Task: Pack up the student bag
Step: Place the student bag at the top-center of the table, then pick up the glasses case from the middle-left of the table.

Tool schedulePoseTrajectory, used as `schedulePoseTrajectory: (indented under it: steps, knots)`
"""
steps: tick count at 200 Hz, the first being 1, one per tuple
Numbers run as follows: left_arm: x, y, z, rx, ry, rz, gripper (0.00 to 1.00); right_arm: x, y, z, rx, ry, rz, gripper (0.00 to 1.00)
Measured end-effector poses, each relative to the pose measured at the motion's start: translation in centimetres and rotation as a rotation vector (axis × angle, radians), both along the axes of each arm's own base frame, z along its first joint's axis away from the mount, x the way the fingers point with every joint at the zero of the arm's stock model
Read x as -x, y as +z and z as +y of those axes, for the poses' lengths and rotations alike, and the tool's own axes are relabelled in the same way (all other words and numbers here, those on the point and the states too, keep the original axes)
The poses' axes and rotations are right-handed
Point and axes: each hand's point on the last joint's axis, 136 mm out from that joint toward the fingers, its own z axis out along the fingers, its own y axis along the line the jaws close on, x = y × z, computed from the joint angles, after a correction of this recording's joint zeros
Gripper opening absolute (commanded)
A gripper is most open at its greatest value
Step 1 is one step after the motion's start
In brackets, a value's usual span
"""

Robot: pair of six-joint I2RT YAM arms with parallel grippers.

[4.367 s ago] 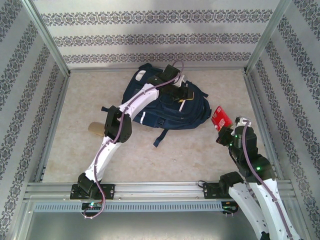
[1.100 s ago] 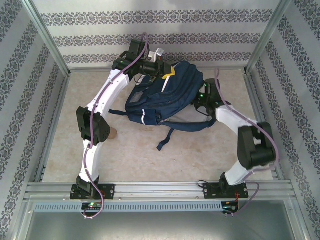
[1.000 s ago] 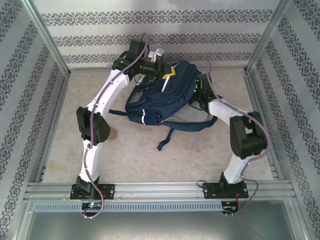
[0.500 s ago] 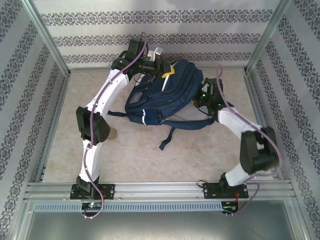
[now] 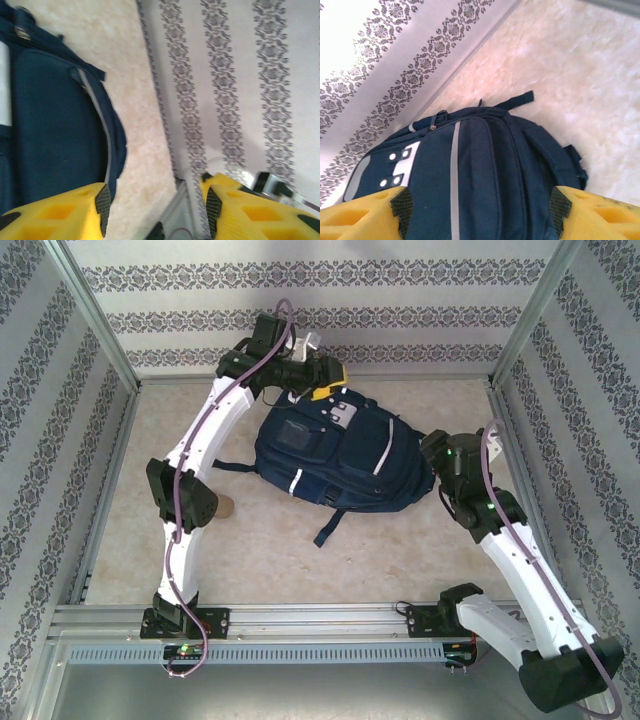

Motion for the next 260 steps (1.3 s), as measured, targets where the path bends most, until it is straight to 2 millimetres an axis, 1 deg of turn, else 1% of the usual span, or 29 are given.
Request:
schedulePoseTrajectory:
  steps: [9, 16, 23, 31, 43, 49, 51, 56, 58, 61, 67, 71, 79, 87, 96, 102, 116, 119, 130, 141, 155, 168, 183, 201, 226, 248, 260]
  knots:
    - [0.5, -0.1, 1.2, -0.054, 0.046, -0.009, 0.58, 0.4, 0.2, 0.3, 0.028, 0.023, -0.001, 0.73]
    - [1.1, -0.3, 2.4, -0.098, 0.089, -0.017, 0.61, 0.6, 0.3, 0.8, 0.05, 0.048, -0.004, 0.73]
    - [2.0, -0.5, 4.0, -0.146, 0.139, -0.023, 0.66, 0.8, 0.4, 1.3, 0.071, 0.076, -0.007, 0.73]
    - [3.2, -0.7, 6.0, -0.192, 0.197, -0.028, 0.75, 1.0, 0.5, 2.1, 0.09, 0.109, -0.007, 0.73]
    - [5.4, -1.3, 10.0, -0.249, 0.307, -0.033, 0.87, 1.3, 0.4, 3.2, 0.116, 0.159, -0.006, 0.73]
    - [6.5, -1.7, 12.6, -0.271, 0.378, -0.032, 0.92, 1.4, 0.4, 3.9, 0.13, 0.184, -0.005, 0.73]
    - [6.8, -1.8, 13.2, -0.277, 0.394, -0.031, 0.93, 1.5, 0.3, 4.1, 0.134, 0.192, -0.005, 0.73]
    - [7.6, -2.1, 15.7, -0.291, 0.466, -0.028, 0.96, 1.6, 0.3, 4.7, 0.145, 0.212, -0.003, 0.74]
    - [7.8, -2.2, 16.3, -0.296, 0.483, -0.027, 0.96, 1.7, 0.2, 4.9, 0.148, 0.219, -0.003, 0.74]
    - [8.2, -2.5, 17.9, -0.306, 0.528, -0.025, 0.97, 1.7, 0.1, 5.2, 0.153, 0.233, -0.001, 0.74]
    - [8.8, -3.0, 20.4, -0.32, 0.606, -0.016, 1.0, 1.8, 0.0, 5.8, 0.165, 0.25, 0.003, 0.74]
    - [9.3, -3.5, 22.2, -0.331, 0.664, -0.001, 1.0, 1.9, -0.1, 6.1, 0.173, 0.262, 0.005, 0.74]
    - [10.0, -4.7, 25.2, -0.358, 0.765, 0.029, 1.0, 2.0, -0.5, 7.0, 0.19, 0.289, 0.015, 0.74]
    - [10.5, -6.0, 27.6, -0.383, 0.846, 0.068, 1.0, 2.0, -1.0, 7.8, 0.206, 0.31, 0.028, 0.75]
    - [11.0, -7.7, 29.5, -0.411, 0.911, 0.119, 1.0, 2.1, -1.6, 8.5, 0.222, 0.329, 0.042, 0.75]
    - [11.3, -9.2, 30.7, -0.431, 0.952, 0.169, 1.0, 2.1, -2.0, 9.1, 0.234, 0.343, 0.052, 0.75]
    - [11.9, -12.6, 32.7, -0.466, 1.016, 0.288, 1.0, 2.2, -2.8, 10.1, 0.256, 0.369, 0.072, 0.76]
    - [12.0, -13.2, 33.0, -0.471, 1.024, 0.308, 1.0, 2.2, -3.0, 10.4, 0.261, 0.375, 0.076, 0.76]
    - [12.7, -16.3, 34.3, -0.491, 1.059, 0.412, 1.0, 2.3, -3.5, 11.1, 0.273, 0.392, 0.086, 0.76]
    - [13.6, -19.3, 35.1, -0.506, 1.078, 0.513, 1.0, 2.3, -3.9, 11.6, 0.285, 0.406, 0.097, 0.76]
    - [14.8, -22.4, 35.5, -0.521, 1.093, 0.623, 0.99, 2.4, -4.3, 12.1, 0.294, 0.418, 0.107, 0.76]
    - [15.5, -24.5, 35.5, -0.527, 1.094, 0.698, 0.99, 2.5, -4.5, 12.4, 0.294, 0.421, 0.109, 0.76]
    - [15.6, -25.8, 35.3, -0.523, 1.095, 0.744, 0.99, 2.5, -4.3, 12.5, 0.285, 0.417, 0.102, 0.77]
    - [14.9, -26.7, 35.4, -0.511, 1.11, 0.754, 0.99, 2.4, -4.1, 12.5, 0.274, 0.411, 0.087, 0.77]
    - [13.8, -28.0, 35.1, -0.474, 1.117, 0.764, 0.99, 2.5, -4.3, 12.4, 0.271, 0.41, 0.084, 0.77]
    - [13.2, -30.0, 34.5, -0.442, 1.099, 0.808, 0.99, 2.5, -4.5, 12.4, 0.271, 0.41, 0.083, 0.78]
    - [13.4, -31.0, 34.3, -0.442, 1.093, 0.837, 1.0, 2.5, -4.4, 12.4, 0.269, 0.41, 0.081, 0.78]
